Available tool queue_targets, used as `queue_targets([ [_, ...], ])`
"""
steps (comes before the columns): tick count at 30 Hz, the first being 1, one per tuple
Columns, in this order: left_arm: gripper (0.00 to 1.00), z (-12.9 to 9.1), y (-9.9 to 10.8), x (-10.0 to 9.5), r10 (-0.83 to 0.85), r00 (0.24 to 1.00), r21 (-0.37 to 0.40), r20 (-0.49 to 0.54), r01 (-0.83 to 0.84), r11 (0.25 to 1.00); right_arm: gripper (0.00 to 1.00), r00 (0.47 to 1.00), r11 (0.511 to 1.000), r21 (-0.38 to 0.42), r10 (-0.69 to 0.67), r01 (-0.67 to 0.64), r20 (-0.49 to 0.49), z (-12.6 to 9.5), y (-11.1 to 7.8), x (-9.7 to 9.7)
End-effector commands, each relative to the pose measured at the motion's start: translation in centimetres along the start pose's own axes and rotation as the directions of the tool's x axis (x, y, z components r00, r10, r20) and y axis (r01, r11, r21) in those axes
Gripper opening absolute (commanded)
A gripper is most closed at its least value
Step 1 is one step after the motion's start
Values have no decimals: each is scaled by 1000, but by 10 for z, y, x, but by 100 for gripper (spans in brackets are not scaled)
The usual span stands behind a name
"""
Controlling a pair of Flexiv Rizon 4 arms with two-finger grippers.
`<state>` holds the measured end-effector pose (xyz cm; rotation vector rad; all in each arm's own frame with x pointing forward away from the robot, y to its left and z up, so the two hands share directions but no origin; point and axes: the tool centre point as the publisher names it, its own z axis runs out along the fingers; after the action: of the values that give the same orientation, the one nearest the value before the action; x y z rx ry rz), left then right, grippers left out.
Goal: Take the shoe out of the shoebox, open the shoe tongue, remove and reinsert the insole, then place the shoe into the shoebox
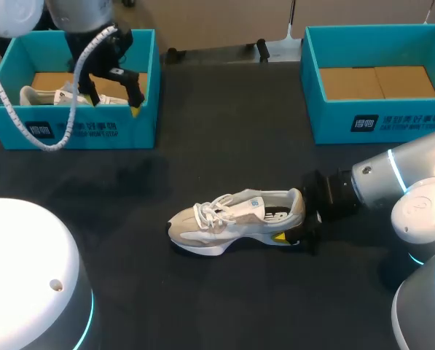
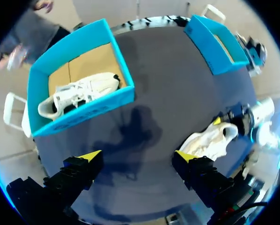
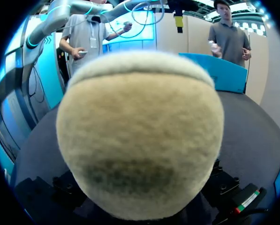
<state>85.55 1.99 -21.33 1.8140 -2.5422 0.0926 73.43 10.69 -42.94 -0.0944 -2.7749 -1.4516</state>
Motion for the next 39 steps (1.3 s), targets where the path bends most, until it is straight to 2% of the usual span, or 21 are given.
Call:
queue_targets([
  [1,100,4,15,18,-129,992,38,-8,129,991,0,1000,1000,5,1,-1,2,3,-1,-2],
  [5,100,7,21,35,-225,974,47,-19,225,973,0,1000,1000,5,1,-1,2,3,-1,-2],
  [10,100,19,33,67,-298,955,20,-12,298,954,0,1000,1000,5,1,-1,2,3,-1,-2],
  [12,100,21,40,84,-326,945,36,-11,327,945,0,1000,1000,5,1,-1,2,3,-1,-2],
  [17,100,24,46,113,-333,942,12,-29,334,943,0,1000,1000,5,1,-1,2,3,-1,-2],
  [23,100,21,43,145,-289,957,24,-20,289,957,0,1000,1000,5,1,-1,2,3,-1,-2],
  [28,100,23,43,158,-294,955,19,-26,295,955,0,1000,1000,5,1,-1,2,3,-1,-2],
  [39,100,23,44,158,-291,956,7,-24,292,957,0,1000,1000,5,1,-1,2,3,-1,-2],
])
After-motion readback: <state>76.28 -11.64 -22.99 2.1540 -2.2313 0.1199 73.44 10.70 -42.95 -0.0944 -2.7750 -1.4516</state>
